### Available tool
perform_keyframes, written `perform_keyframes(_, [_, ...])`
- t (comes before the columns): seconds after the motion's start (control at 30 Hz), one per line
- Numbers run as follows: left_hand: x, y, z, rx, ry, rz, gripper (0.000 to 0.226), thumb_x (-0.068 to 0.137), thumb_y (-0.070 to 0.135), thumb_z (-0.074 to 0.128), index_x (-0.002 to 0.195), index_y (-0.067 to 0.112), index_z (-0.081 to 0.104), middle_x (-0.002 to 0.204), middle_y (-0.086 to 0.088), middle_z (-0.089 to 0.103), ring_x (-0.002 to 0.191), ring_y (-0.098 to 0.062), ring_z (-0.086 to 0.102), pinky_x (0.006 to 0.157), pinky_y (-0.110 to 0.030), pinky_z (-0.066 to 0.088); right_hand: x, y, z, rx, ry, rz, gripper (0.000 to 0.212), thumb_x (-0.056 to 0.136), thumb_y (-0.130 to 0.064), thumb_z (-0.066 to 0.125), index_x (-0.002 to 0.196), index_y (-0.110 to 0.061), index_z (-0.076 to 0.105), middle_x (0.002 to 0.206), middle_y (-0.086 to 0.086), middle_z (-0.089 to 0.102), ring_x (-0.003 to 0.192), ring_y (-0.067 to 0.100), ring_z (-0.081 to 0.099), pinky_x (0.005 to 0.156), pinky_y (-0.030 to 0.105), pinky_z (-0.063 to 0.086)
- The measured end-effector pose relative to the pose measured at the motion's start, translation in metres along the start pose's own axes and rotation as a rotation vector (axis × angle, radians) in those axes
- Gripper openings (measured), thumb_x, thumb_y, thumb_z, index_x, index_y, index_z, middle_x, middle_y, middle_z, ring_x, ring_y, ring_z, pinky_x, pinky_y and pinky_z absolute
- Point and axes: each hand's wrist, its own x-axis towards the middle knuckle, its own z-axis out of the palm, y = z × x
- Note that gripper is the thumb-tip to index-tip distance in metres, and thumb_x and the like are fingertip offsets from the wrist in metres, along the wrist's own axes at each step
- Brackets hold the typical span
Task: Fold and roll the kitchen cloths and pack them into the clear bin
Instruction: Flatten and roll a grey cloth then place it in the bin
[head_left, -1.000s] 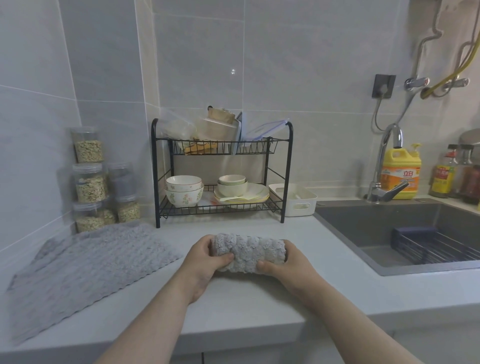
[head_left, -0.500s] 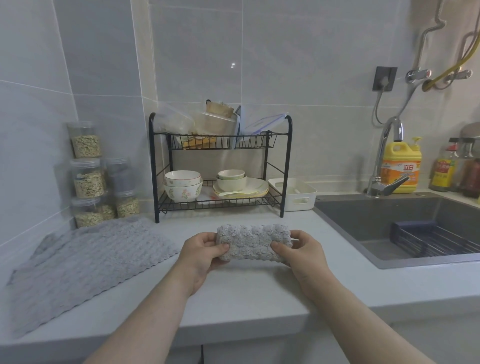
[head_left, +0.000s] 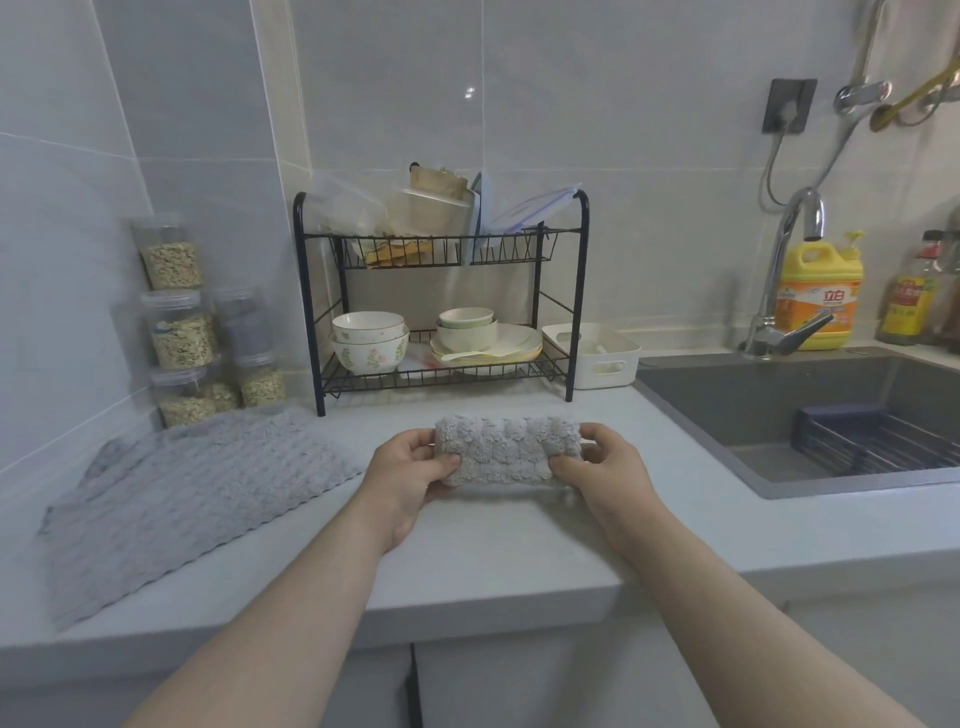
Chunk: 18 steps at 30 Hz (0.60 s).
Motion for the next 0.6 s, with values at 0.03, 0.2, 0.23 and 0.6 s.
perform_keyframes(0.03, [0.000,0.000,0.000,-0.002,-0.006,0.001,0.023,0.084,-0.014,0.058,0.095,0.005,0.061,0.078,-0.004,0.072,0.064,-0.012,0.070,0.054,-0.024,0.055,0.000,0.000,0.000,0.001,0.000,-0.003,0.029,0.081,0.000,0.068,0.107,-0.011,0.063,0.100,0.026,0.067,0.068,0.022,0.061,0.056,0.032,0.046])
perform_keyframes(0.2, [0.001,-0.004,-0.002,0.032,-0.038,0.032,0.019,0.085,-0.012,0.058,0.093,0.005,0.061,0.073,-0.002,0.072,0.065,-0.012,0.069,0.055,-0.023,0.055,0.003,0.007,0.000,-0.043,0.020,0.011,0.020,0.081,-0.007,0.069,0.099,-0.017,0.066,0.092,0.016,0.072,0.073,0.023,0.064,0.065,0.037,0.050])
perform_keyframes(0.23, [0.001,-0.006,-0.001,0.042,-0.035,0.029,0.018,0.085,-0.011,0.059,0.093,0.006,0.061,0.073,-0.002,0.072,0.065,-0.012,0.069,0.055,-0.022,0.055,0.004,0.008,0.000,-0.057,0.027,0.018,0.019,0.081,-0.009,0.069,0.097,-0.018,0.066,0.090,0.014,0.073,0.072,0.023,0.065,0.066,0.038,0.051])
perform_keyframes(0.6, [0.009,-0.003,-0.001,0.175,0.098,-0.051,0.027,0.079,-0.010,0.066,0.097,0.011,0.066,0.092,-0.006,0.074,0.086,-0.018,0.070,0.080,-0.028,0.056,0.008,-0.009,0.001,-0.056,0.086,0.171,0.018,0.080,-0.008,0.073,0.088,-0.019,0.062,0.076,0.001,0.071,0.063,0.007,0.065,0.055,0.009,0.045])
